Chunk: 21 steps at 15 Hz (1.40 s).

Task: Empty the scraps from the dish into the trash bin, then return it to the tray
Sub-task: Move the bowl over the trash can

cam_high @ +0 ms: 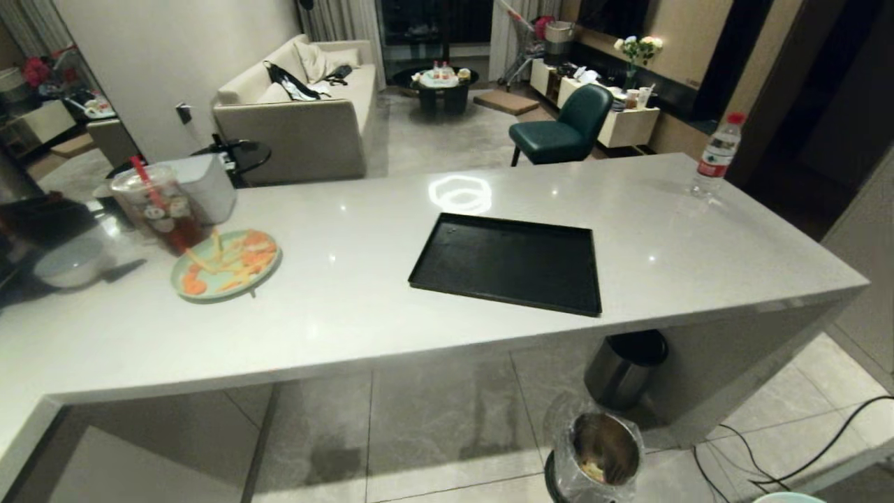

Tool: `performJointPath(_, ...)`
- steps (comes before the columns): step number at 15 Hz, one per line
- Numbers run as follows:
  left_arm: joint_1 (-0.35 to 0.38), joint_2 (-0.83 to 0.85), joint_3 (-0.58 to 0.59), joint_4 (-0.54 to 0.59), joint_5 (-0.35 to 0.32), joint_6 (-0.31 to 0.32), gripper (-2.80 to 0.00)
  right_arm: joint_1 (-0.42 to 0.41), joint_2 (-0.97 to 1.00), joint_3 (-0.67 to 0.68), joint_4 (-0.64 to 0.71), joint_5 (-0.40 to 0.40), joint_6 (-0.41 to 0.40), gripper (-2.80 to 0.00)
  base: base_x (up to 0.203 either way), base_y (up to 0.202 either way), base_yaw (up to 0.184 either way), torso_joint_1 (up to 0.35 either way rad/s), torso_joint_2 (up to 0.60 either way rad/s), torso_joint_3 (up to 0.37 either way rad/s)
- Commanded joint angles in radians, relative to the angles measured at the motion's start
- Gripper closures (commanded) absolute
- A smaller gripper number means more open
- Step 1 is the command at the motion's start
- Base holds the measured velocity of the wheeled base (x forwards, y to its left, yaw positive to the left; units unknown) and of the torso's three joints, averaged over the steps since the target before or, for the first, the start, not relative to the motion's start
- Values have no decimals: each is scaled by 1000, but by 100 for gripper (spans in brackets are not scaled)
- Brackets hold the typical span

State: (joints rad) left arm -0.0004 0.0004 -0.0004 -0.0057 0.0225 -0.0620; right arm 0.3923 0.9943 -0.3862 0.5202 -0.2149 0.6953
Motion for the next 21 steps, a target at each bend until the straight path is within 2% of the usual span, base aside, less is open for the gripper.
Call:
performJointPath(1,-1,1,0,0,0,-1,0,0,1,1,2,-1,4,0,1,5,-167,2,7,7)
performJointPath(13,-1,1,0,0,0,-1,0,2,-5,9,-2,4,1,0,2,7,-168,3,2,2)
performJointPath(21,-1,1,0,0,0,-1,0,2,-3,23,-12,5,0,0,0,0,-10,0,1,0)
